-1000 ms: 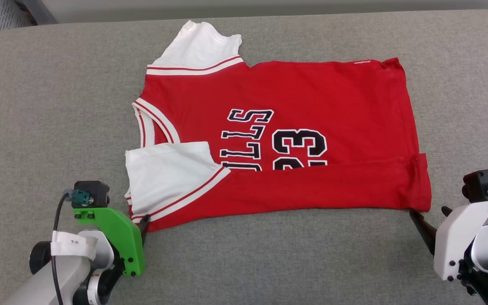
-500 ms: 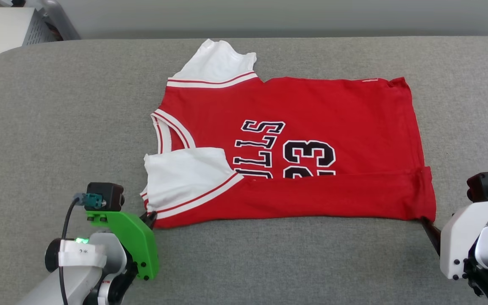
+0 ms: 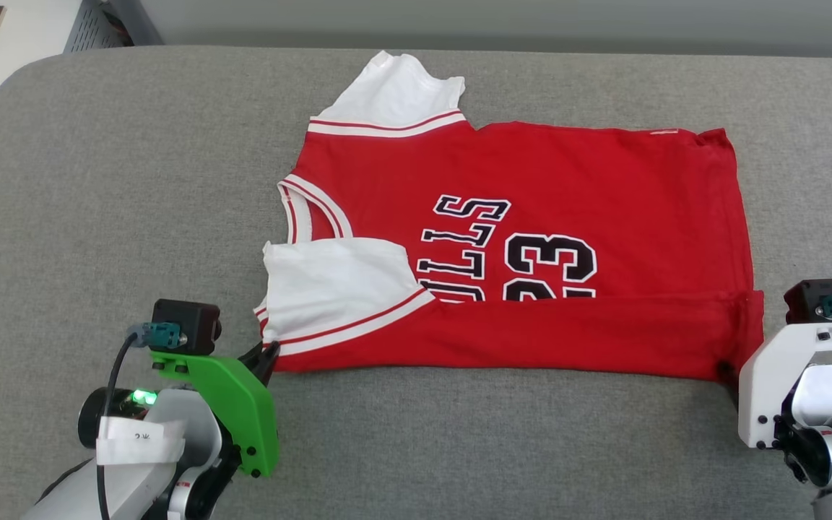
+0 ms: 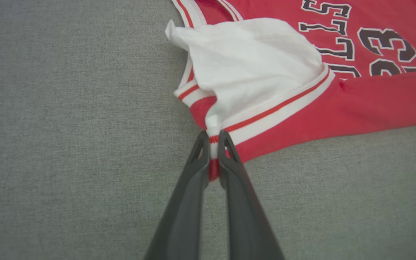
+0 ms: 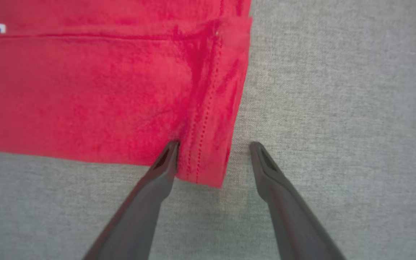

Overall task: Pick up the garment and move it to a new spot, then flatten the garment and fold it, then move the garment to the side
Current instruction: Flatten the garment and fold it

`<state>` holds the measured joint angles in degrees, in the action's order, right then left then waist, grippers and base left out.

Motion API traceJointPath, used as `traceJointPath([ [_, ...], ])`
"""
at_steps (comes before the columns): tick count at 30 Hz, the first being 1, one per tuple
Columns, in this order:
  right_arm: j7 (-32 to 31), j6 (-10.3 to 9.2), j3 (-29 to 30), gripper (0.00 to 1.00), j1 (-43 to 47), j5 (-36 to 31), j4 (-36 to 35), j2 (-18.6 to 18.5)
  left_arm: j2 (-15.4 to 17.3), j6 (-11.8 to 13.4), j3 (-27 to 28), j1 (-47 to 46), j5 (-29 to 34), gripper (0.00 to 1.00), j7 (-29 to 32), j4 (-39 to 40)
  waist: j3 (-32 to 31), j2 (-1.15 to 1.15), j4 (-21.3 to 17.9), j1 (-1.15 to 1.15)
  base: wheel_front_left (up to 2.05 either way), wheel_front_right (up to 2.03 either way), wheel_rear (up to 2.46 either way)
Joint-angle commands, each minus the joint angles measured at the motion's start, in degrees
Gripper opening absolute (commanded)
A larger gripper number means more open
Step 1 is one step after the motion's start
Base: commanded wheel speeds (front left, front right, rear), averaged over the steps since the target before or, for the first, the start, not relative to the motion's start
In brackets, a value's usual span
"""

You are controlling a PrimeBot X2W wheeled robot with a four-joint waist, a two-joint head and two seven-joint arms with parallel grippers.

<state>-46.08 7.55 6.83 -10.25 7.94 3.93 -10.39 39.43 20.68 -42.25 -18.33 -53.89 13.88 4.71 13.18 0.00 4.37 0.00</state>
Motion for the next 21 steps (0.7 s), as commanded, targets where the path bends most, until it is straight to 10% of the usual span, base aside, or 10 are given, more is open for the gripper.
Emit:
traceJointPath([
  [1,0.4,-0.06,-0.2,1.0,-0.9,-1.3,0.8,0.0,0.3,0.3,0.1,-0.5,0.6,0.0,0.2,0.3,0.7,0.0,0.4,0.0,0.0,0.0,0.0],
  [9,-1.8,-0.06,-0.9,0.95,-0.7,-1.5,4.2,1.3,0.0,-0.1,-0.3,-0.9,0.5,0.0,0.6,-0.2,2.0,0.0,1.0,0.0,0.0,0.0,0.0],
  [10,-2.4,-0.06,-0.9,0.35,-0.5,-1.3,4.4,1.4,-0.1,-0.3,-0.4,-0.9,0.1,0.0,1.0,-0.4,2.1,0.0,1.1,0.0,0.0,0.0,0.0],
  [11,-2.9,-0.06,-1.0,0.0,-0.4,-1.2,4.4,1.5,-0.1,-0.5,-0.6,-0.8,-0.1,0.0,1.4,-0.5,2.1,0.0,1.1,0.0,0.0,0.0,0.0],
  [21,-5.5,-0.06,-1.0,0.0,0.1,0.2,3.0,-0.3,0.1,-0.4,-1.3,0.0,-1.0,0.0,3.0,-2.3,-0.9,0.0,0.5,0.0,0.0,0.0,0.0],
])
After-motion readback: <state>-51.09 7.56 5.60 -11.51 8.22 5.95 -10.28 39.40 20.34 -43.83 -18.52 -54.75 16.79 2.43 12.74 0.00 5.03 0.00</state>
